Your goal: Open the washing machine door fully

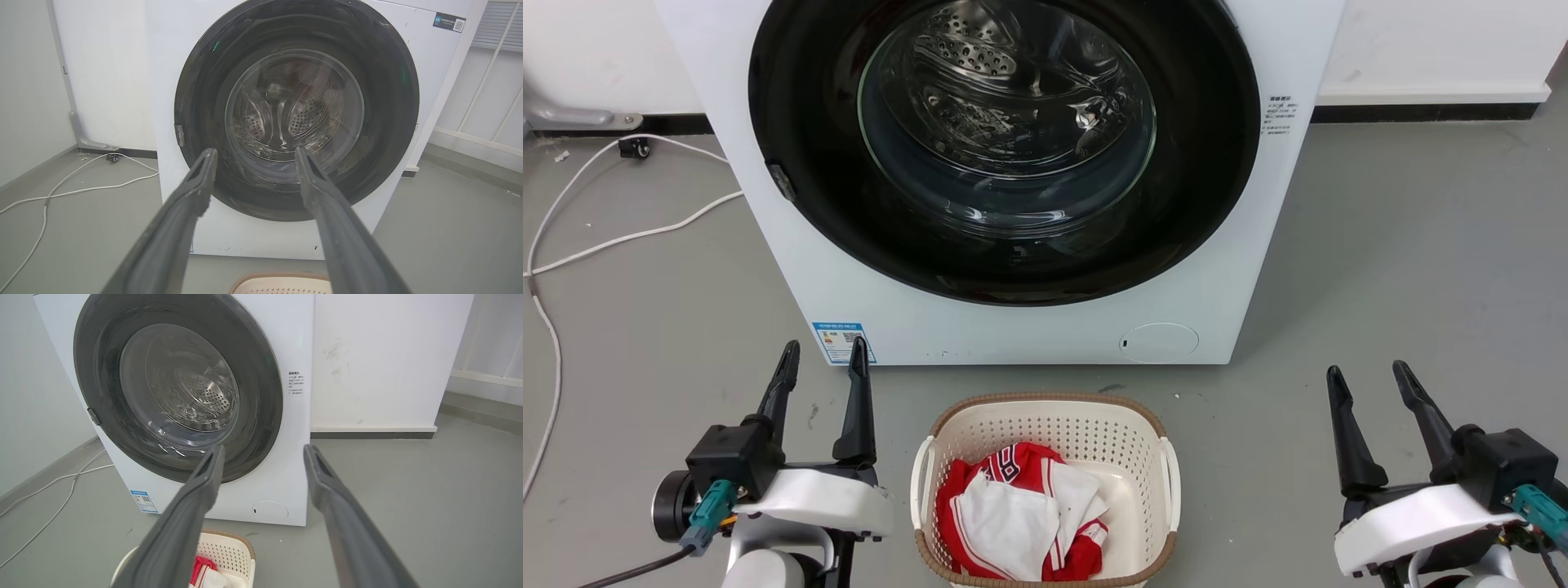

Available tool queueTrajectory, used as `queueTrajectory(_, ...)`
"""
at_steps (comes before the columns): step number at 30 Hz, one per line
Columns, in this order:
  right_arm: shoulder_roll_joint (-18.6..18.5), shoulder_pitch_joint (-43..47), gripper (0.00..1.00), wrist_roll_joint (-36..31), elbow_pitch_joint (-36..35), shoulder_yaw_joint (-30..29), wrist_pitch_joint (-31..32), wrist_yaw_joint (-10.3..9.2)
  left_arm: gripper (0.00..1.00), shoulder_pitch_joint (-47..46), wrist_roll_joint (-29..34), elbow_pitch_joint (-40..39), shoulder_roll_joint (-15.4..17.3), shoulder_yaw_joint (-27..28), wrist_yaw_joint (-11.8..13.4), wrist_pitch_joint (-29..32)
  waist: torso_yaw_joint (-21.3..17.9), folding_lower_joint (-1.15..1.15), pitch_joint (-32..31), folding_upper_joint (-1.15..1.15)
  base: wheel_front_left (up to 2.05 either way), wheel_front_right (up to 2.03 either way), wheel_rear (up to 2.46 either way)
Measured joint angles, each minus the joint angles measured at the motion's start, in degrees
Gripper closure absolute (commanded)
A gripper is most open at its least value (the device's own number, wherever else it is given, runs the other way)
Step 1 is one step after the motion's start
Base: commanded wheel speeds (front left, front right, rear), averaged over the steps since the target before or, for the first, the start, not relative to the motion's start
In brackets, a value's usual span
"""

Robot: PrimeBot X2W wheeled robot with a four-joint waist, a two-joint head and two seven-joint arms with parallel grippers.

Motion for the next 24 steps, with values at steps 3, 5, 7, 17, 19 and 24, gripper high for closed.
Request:
queueTrajectory(3, 0.0, 0.2, 0.0, -0.9, -0.1, 0.1, -0.4, 0.0, 0.0, 0.0, 1.4, -0.1, 0.0, 0.1, 0.5, -0.3, 0.0, 0.0, 0.0, 0.0, 0.0, 0.0, 0.0)
queueTrajectory(5, 0.0, 0.4, 0.0, -1.7, -0.1, 0.2, -0.4, 0.0, 0.0, 0.1, 2.4, -0.3, 0.0, 0.3, 0.8, -0.6, 0.0, 0.0, 0.0, 0.0, 0.0, 0.0, 0.0)
queueTrajectory(7, 0.0, 0.5, 0.0, -2.5, -0.2, 0.3, -0.5, 0.0, 0.0, 0.3, 3.2, -0.4, 0.0, 0.4, 1.0, -0.7, 0.0, 0.0, 0.0, 0.0, 0.0, 0.0, 0.0)
queueTrajectory(17, 0.0, 0.5, 0.0, -6.0, -0.2, 0.5, -1.2, 0.0, 0.0, 0.6, 7.5, -0.8, -0.1, 0.4, 1.8, -1.8, 0.0, 0.0, -0.1, 0.0, 0.0, 0.0, 0.0)
queueTrajectory(19, 0.0, 0.6, 0.0, -6.8, -0.3, 0.5, -1.3, 0.0, 0.0, 0.7, 8.4, -0.8, -0.1, 0.4, 1.8, -2.0, 0.0, 0.0, -0.1, 0.0, 0.0, 0.0, 0.0)
queueTrajectory(24, 0.1, 0.7, 0.0, -8.2, -0.3, 0.6, -1.4, 0.01, 0.0, 0.7, 10.5, -0.7, -0.1, 0.3, 1.8, -2.5, -0.1, 0.0, -0.1, 0.0, 0.0, 0.0, 0.0)
